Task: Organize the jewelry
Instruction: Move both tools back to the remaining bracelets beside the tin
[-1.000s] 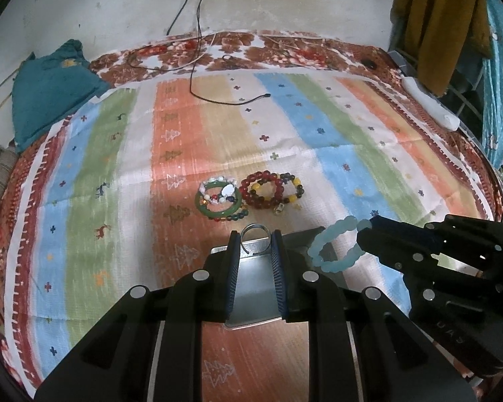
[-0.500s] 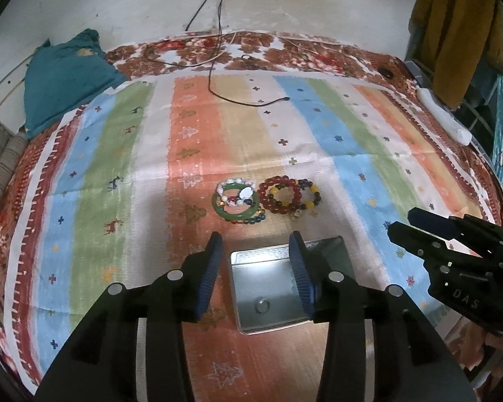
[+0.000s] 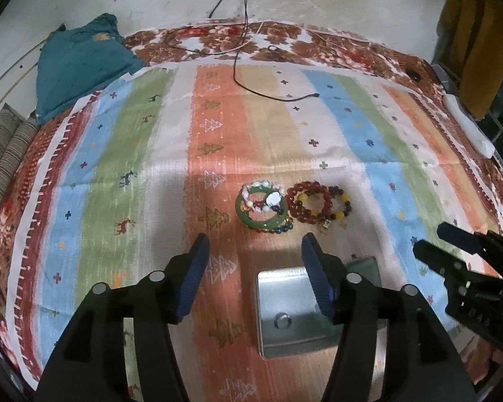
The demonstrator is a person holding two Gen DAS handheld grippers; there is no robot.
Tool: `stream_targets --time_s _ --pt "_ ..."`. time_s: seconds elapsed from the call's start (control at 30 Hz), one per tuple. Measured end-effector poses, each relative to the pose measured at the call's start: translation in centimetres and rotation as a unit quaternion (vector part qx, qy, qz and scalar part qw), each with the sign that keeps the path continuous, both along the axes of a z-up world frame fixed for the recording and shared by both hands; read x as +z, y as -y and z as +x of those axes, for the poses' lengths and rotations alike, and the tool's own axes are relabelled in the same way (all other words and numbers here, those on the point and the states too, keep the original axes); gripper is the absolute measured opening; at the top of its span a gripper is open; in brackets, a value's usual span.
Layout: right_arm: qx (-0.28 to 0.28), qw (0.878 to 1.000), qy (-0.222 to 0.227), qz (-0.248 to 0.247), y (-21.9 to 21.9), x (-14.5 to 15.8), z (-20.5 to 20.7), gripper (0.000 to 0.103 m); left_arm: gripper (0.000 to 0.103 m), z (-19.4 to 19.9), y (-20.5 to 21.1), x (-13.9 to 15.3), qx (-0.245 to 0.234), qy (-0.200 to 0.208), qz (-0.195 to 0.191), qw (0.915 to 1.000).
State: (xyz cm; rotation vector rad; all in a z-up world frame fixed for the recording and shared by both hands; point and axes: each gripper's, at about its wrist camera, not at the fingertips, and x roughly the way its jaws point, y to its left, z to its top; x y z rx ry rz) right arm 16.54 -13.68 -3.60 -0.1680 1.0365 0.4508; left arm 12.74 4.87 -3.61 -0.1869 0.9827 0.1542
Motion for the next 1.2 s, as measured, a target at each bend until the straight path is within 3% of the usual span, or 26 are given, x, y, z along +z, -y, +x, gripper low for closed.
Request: stream_targets --time_s 0.13,0.4,1.2 --pt "0.008 1.000 -0.002 -0.015 -0.7 -0.4 0.9 0.065 0.065 1.5 -1.0 -0.7 0.032 -0.006 -0.005 0.9994" --pt "0.009 0.999 -0.015 -0.029 -1.5 -1.5 3.2 0.072 0.067 3.5 -1.8 -2.0 0.036 -0.025 0.017 0.9989" --pt "0.015 0.998 -0.043 -0.045 -3.5 -4.5 7.2 0.077 0.077 8.5 -2.2 -4.4 0.023 -0.051 0.030 0.9980"
